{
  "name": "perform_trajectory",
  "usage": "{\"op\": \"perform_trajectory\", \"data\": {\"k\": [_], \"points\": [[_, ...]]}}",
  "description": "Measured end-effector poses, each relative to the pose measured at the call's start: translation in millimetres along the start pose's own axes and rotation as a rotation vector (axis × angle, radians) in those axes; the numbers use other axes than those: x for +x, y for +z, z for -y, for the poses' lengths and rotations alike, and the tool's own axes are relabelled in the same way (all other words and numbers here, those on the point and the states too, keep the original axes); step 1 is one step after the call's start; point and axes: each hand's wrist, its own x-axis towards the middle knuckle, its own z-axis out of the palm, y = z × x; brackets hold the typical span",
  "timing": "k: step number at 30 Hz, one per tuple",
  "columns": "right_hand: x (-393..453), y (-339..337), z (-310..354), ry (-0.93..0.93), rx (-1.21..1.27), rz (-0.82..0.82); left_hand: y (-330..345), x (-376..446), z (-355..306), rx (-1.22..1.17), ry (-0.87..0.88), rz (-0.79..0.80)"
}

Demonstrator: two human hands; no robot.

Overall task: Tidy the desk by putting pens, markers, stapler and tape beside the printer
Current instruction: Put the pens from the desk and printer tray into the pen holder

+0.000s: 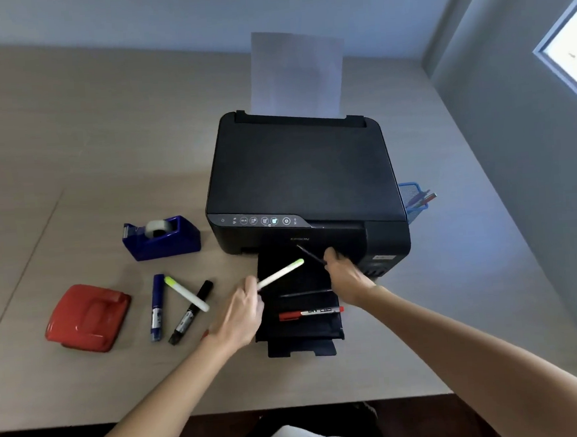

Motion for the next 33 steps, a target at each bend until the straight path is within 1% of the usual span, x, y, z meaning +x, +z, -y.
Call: {"op": "perform_trajectory", "data": {"k": [2, 5, 9, 11, 12, 14, 16, 19, 22, 25, 28, 31, 33], "points": [[-5.6, -3.1, 1.2, -0.004, 0.066, 0.01, 1.0, -12.7, -7.0, 0.002, 0.076, 0.072], [-9.3, -8.5, 6.5, -0.038, 0.132, 0.074, 9.2, -15.5, -20.0, -0.054, 0.103, 0.203], [-12.3, -13.1, 6.0, -0.097, 0.12, 0.171, 11.8, -9.7, -24.6, 0.186, 0.182, 0.174], [-12.6, -10.0, 3.7, -0.088, 0.067, 0.189, 8.6, -10.2, -25.9, 0.334, 0.23, 0.219], [-13.4, -9.3, 2.9, -0.083, 0.064, 0.191, 9.3, -11.1, -25.5, 0.4, 0.234, 0.214], [-16.6, -7.7, 2.9, -0.069, 0.015, 0.225, 12.5, -12.9, -24.1, 0.462, 0.272, 0.159], [-18.9, -7.8, 1.7, -0.062, -0.086, 0.236, 13.2, -13.4, -24.1, 0.509, 0.291, 0.141], [-23.6, -8.3, -1.1, -0.052, -0.175, 0.192, 8.5, -11.9, -32.5, 0.605, 0.306, 0.182], [-30.5, -20.7, 3.6, -0.103, -0.184, 0.136, 7.1, -5.8, -40.4, 0.636, 0.276, 0.24], [-45.6, -44.9, 2.5, -0.213, -0.079, 0.097, 3.9, 3.9, -50.0, 0.673, 0.177, 0.33], [-61.9, -76.4, -10.8, -0.292, 0.028, 0.011, 9.6, 11.3, -52.5, 0.801, 0.202, 0.408], [-75.9, -118.2, -36.1, -0.282, 0.193, -0.11, 4.9, 10.5, -63.3, 0.797, 0.155, 0.452], [-79.0, -144.8, -63.0, -0.215, 0.213, -0.221, -0.2, 11.2, -71.4, 0.75, 0.087, 0.49]]}}
